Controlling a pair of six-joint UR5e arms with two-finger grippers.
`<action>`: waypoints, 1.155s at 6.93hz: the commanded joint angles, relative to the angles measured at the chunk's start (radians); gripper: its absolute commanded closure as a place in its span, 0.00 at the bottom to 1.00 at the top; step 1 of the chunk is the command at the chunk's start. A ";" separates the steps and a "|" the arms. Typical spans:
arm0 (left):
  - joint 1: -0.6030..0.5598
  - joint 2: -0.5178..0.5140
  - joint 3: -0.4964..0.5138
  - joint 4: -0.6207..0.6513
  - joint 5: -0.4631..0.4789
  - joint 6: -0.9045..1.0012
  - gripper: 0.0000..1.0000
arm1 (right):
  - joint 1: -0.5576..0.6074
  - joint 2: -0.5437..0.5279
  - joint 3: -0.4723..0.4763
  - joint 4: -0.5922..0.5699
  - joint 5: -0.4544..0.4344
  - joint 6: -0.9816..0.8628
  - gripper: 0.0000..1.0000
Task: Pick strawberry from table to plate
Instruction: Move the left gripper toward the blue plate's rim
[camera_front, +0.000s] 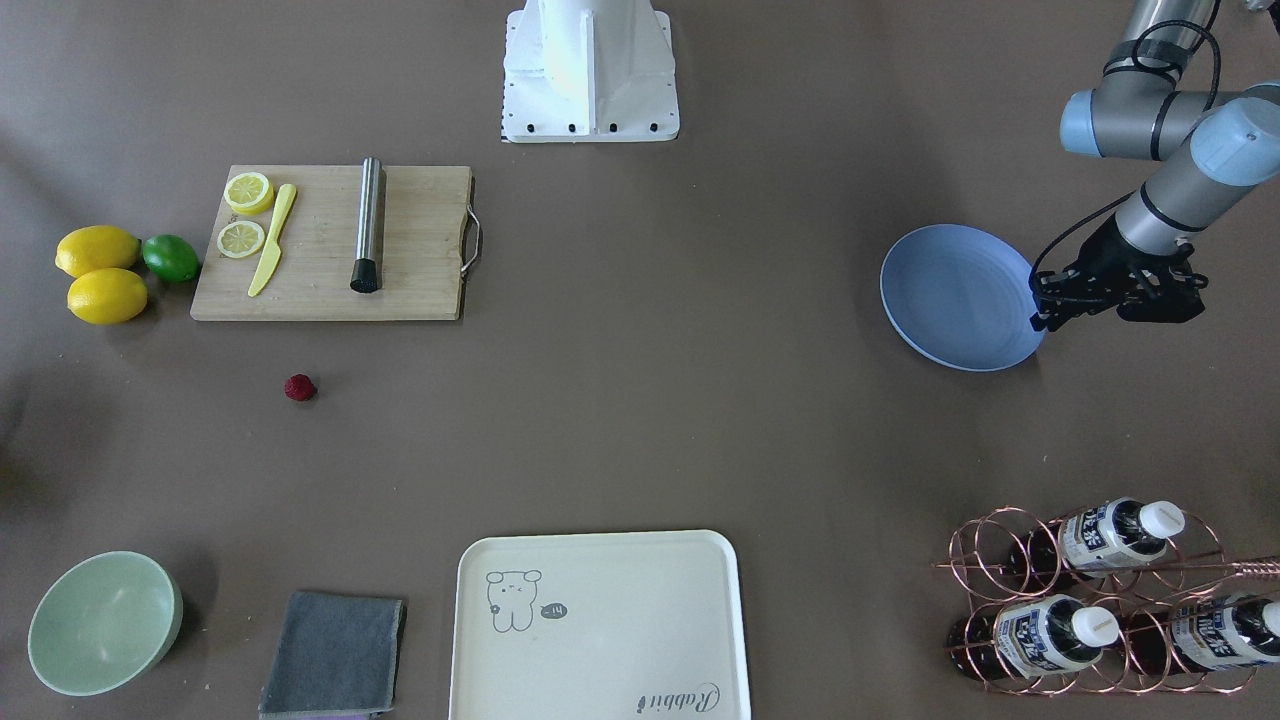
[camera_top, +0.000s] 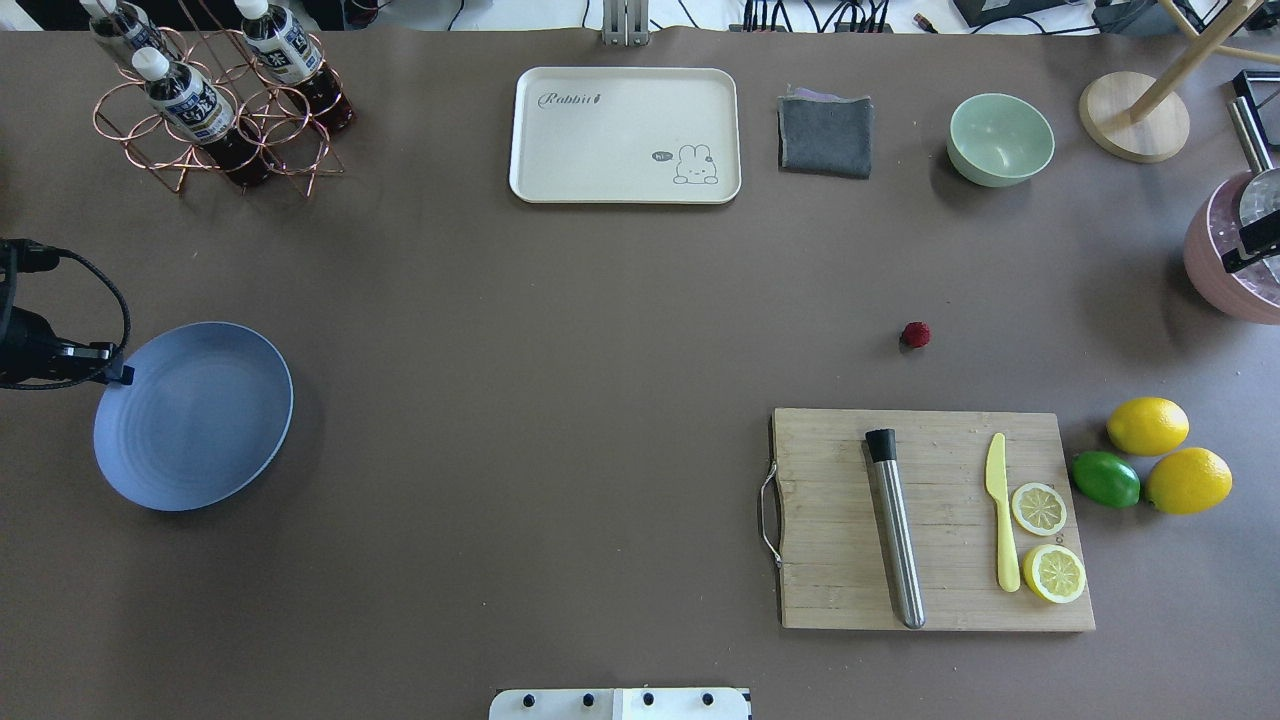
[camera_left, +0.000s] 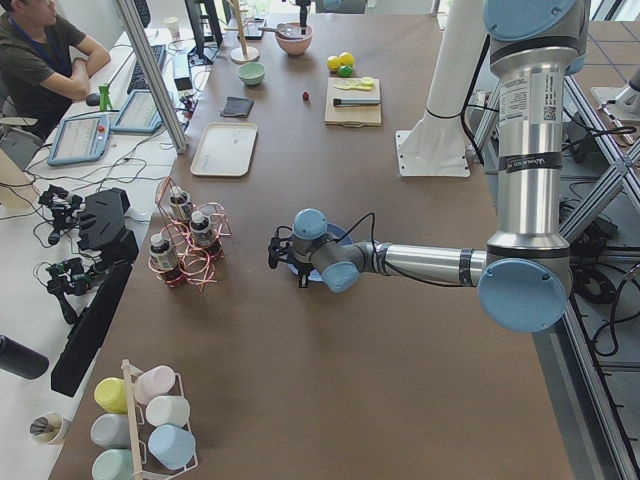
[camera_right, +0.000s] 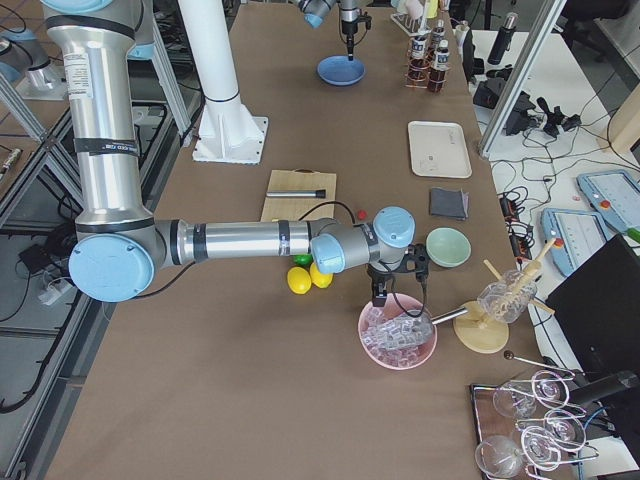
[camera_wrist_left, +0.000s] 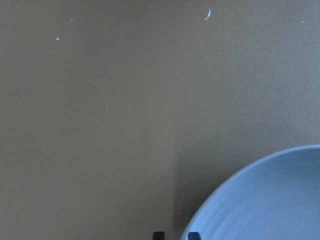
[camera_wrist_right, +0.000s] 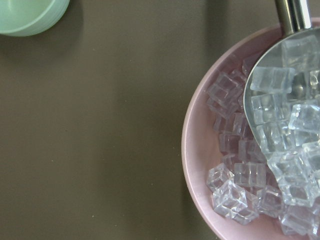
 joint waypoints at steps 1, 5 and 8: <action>0.001 0.000 -0.001 0.002 -0.002 0.000 1.00 | 0.002 0.000 0.002 0.000 0.002 0.000 0.00; -0.009 -0.078 -0.069 0.110 -0.120 -0.051 1.00 | -0.063 0.056 0.111 0.002 -0.002 0.233 0.00; 0.067 -0.275 -0.149 0.308 -0.082 -0.233 1.00 | -0.210 0.127 0.184 0.003 -0.053 0.414 0.00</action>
